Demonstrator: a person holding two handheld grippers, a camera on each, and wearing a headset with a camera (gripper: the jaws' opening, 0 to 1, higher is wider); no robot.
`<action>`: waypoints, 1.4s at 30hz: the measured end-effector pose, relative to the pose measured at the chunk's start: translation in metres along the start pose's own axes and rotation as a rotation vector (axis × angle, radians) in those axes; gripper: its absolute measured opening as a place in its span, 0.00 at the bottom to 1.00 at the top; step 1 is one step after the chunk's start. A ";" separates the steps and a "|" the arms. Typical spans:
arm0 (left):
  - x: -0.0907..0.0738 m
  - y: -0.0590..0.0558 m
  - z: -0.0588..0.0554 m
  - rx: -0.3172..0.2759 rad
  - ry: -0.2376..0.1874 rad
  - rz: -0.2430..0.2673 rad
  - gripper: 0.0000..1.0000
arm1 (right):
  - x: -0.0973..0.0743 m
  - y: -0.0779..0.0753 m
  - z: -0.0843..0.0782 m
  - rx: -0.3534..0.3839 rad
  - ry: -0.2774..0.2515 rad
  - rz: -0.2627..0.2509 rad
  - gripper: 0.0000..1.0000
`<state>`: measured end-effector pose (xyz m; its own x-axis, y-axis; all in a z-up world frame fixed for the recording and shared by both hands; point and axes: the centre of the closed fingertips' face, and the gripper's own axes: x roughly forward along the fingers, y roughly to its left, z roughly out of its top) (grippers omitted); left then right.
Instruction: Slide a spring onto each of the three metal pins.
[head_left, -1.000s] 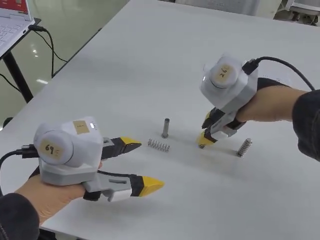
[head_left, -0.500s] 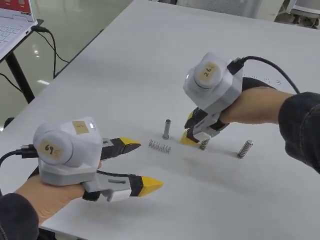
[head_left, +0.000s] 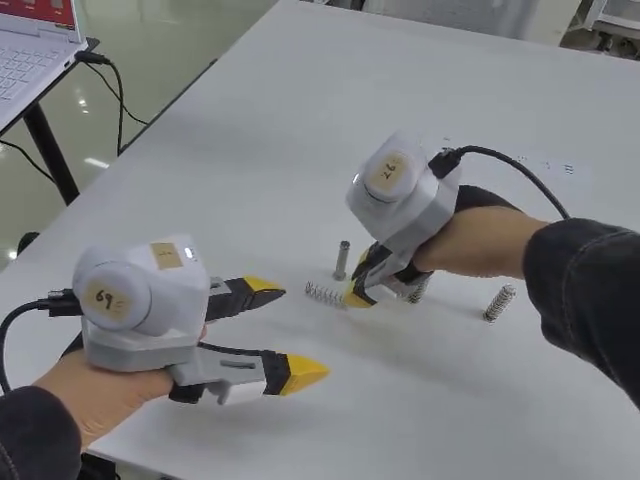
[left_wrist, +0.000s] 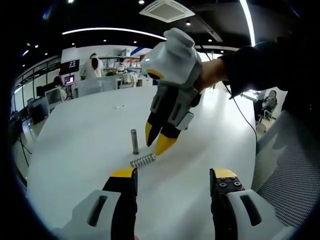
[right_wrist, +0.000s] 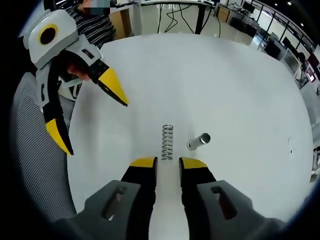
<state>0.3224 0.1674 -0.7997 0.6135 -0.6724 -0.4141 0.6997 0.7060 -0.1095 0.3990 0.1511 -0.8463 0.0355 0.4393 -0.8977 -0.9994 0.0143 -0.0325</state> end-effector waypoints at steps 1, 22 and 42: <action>-0.001 0.001 -0.001 -0.002 0.001 0.002 0.57 | 0.002 0.001 0.000 0.006 0.001 0.005 0.19; -0.003 0.004 -0.004 -0.011 0.007 0.010 0.56 | 0.021 0.001 -0.003 -0.008 0.035 0.001 0.15; -0.001 0.000 0.002 0.017 0.016 0.000 0.55 | -0.008 0.022 0.003 -0.059 0.015 0.001 0.12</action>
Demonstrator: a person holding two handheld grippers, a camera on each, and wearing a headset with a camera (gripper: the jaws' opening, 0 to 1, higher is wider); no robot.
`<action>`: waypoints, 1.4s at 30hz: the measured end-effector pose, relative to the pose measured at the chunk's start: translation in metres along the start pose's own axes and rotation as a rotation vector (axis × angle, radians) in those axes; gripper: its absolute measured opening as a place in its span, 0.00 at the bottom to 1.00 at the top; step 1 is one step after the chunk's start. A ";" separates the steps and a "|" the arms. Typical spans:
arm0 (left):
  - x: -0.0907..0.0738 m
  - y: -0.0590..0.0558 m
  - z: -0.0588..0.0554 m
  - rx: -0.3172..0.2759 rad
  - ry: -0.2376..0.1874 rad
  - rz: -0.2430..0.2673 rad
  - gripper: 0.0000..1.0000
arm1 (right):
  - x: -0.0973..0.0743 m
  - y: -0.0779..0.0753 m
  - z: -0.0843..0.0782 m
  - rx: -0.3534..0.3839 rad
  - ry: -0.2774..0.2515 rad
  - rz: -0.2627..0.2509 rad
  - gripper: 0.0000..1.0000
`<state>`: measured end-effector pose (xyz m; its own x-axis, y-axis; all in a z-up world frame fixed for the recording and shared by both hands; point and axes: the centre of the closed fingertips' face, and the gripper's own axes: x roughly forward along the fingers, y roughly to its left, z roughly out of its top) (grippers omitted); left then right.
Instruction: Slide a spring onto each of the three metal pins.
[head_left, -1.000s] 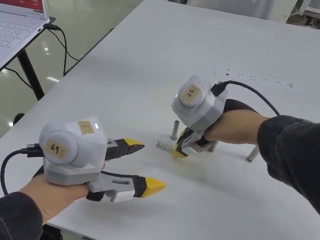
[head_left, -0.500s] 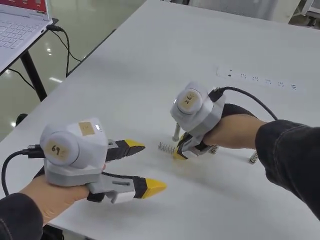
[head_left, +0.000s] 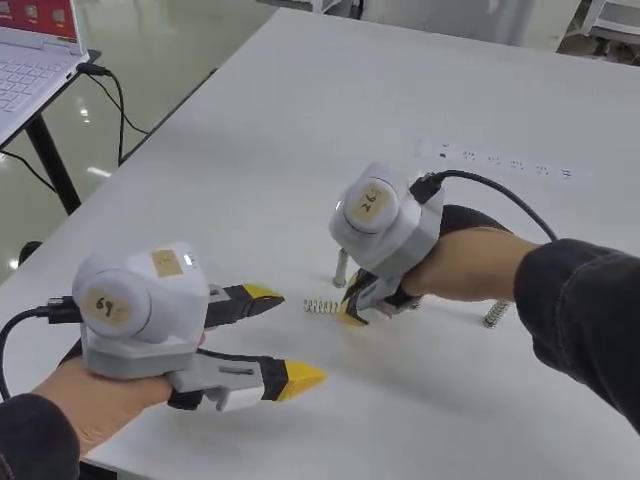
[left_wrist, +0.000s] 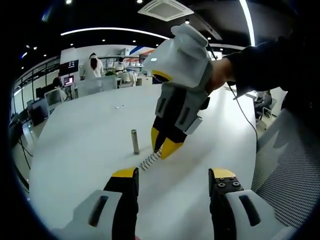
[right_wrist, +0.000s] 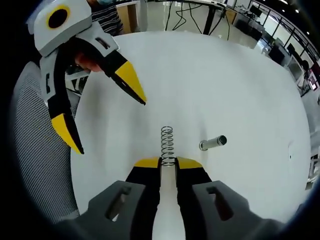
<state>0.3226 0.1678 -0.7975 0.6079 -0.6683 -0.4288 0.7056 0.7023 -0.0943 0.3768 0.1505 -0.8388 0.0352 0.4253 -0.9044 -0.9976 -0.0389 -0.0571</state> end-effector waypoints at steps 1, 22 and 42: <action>0.000 0.000 0.001 0.003 -0.001 -0.002 0.55 | -0.003 0.003 0.000 0.008 -0.005 0.005 0.12; 0.012 -0.027 0.024 0.119 0.001 -0.091 0.48 | -0.072 0.039 -0.013 0.006 -0.056 0.030 0.12; 0.021 -0.066 0.032 0.230 -0.015 -0.232 0.24 | -0.092 0.074 -0.032 0.028 -0.038 0.147 0.12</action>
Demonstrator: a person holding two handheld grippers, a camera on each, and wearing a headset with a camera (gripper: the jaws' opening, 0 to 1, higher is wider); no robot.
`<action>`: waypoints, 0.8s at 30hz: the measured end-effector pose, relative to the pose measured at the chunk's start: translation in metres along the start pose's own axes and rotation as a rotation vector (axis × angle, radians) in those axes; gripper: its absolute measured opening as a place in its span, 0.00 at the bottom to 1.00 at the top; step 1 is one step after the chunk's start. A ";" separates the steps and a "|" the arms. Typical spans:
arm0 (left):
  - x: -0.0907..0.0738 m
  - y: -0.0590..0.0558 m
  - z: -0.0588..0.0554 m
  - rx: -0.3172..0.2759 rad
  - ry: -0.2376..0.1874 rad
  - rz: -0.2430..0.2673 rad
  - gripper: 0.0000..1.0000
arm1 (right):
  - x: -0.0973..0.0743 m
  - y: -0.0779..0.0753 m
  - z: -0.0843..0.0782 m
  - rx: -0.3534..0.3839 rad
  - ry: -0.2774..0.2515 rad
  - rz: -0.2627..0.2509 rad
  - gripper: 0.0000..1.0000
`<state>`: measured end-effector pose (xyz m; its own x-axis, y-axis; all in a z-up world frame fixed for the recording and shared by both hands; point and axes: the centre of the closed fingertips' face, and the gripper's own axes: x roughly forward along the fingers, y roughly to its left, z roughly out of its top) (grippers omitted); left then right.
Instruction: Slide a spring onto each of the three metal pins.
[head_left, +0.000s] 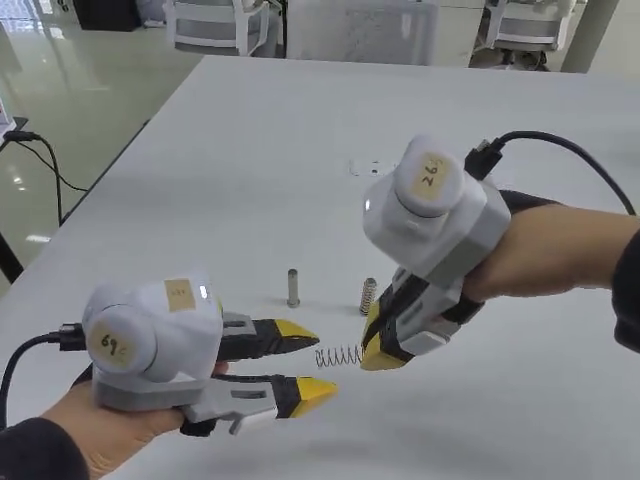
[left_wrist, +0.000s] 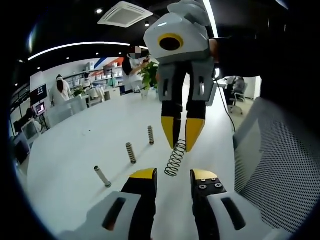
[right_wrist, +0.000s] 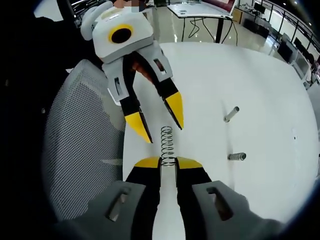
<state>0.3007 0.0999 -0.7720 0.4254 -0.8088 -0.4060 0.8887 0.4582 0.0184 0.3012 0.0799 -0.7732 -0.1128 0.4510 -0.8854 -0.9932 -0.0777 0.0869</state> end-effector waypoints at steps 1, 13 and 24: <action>0.000 -0.001 0.000 0.005 -0.001 -0.006 0.22 | 0.000 0.002 0.000 0.000 0.004 0.006 0.12; 0.004 -0.011 -0.002 0.067 0.007 -0.040 0.11 | 0.002 0.009 -0.003 0.000 0.025 0.036 0.12; 0.005 -0.012 0.000 0.087 0.001 -0.050 0.08 | 0.001 0.013 -0.005 0.014 0.020 0.060 0.13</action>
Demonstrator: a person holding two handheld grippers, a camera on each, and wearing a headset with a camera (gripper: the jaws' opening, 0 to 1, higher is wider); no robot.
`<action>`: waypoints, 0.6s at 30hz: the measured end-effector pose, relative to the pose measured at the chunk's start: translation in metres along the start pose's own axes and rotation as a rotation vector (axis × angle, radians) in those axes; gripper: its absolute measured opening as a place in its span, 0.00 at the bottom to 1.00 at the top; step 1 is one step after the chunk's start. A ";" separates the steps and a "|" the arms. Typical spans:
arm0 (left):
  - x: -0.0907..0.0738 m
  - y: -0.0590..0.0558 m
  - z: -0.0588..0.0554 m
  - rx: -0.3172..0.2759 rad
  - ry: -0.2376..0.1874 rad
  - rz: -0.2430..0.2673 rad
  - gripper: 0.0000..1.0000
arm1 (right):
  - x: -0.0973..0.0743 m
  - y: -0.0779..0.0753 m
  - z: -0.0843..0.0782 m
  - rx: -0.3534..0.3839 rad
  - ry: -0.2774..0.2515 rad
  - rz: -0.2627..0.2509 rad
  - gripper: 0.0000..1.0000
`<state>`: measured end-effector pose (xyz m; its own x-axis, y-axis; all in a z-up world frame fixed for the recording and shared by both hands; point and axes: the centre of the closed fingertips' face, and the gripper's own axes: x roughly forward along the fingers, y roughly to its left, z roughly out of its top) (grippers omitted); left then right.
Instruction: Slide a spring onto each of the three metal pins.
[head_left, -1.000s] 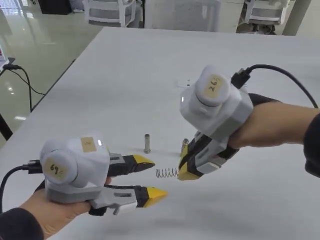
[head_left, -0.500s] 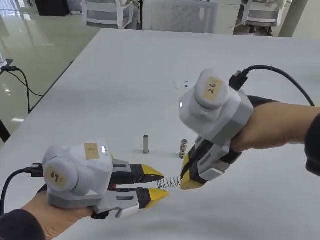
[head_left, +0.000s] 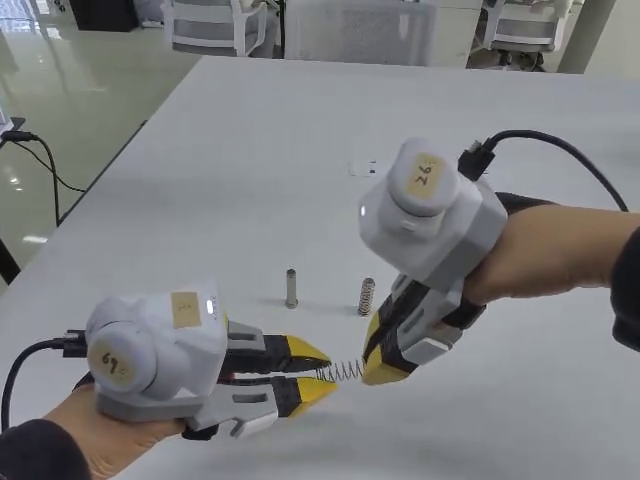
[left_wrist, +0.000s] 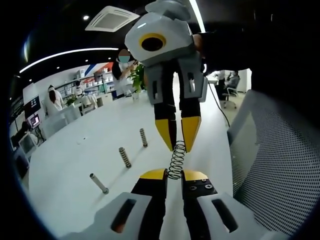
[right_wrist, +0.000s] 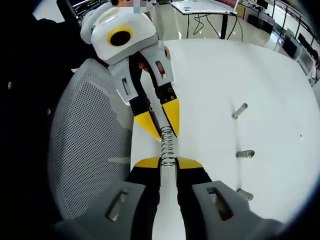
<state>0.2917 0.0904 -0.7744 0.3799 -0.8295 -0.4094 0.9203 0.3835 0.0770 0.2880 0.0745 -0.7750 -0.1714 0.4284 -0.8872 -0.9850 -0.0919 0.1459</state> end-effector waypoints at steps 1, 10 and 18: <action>0.000 -0.001 0.000 0.002 0.001 -0.006 0.08 | 0.000 0.001 -0.001 -0.001 -0.001 0.004 0.13; 0.002 -0.006 0.003 0.008 -0.005 -0.027 0.07 | 0.005 0.005 -0.007 -0.014 -0.003 0.027 0.14; 0.000 -0.006 0.009 0.005 -0.023 -0.024 0.07 | 0.012 0.008 -0.011 -0.020 0.002 0.035 0.15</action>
<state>0.2873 0.0840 -0.7665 0.3597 -0.8477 -0.3900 0.9297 0.3612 0.0723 0.2783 0.0690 -0.7892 -0.2061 0.4230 -0.8824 -0.9778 -0.1247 0.1686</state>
